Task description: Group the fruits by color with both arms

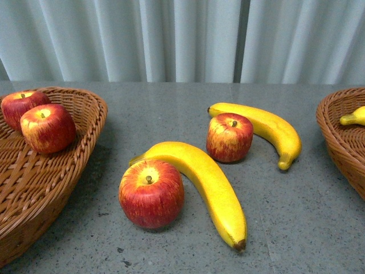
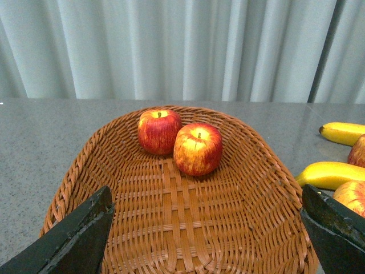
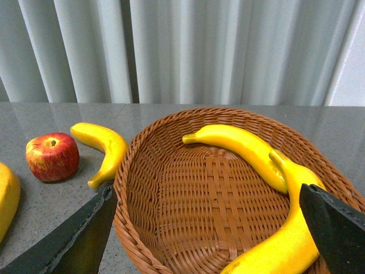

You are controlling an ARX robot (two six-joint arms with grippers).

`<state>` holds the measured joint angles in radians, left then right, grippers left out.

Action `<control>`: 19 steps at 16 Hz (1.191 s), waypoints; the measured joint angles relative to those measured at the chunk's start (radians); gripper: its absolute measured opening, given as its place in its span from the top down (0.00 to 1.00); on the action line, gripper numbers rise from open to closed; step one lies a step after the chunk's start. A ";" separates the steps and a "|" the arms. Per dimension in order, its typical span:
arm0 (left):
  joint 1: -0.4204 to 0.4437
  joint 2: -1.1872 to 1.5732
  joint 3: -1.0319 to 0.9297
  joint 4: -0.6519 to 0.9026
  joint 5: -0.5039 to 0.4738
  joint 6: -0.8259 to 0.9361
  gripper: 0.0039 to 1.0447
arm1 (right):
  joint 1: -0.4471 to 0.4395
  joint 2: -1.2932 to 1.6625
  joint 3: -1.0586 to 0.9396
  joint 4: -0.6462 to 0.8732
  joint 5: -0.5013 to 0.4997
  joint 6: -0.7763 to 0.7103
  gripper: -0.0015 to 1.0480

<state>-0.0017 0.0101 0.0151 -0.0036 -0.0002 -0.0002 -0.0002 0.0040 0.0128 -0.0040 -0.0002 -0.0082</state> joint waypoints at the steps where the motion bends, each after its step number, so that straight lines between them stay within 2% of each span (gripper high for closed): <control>1: 0.000 0.000 0.000 0.000 0.000 0.000 0.06 | 0.000 0.000 0.000 0.000 0.000 0.000 0.06; 19: 0.000 0.000 0.000 0.000 0.000 0.000 0.06 | 0.000 0.000 0.000 0.000 0.000 0.000 0.06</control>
<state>-0.0017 0.0101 0.0151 -0.0036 -0.0002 -0.0002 -0.0002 0.0040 0.0128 -0.0040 -0.0002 -0.0082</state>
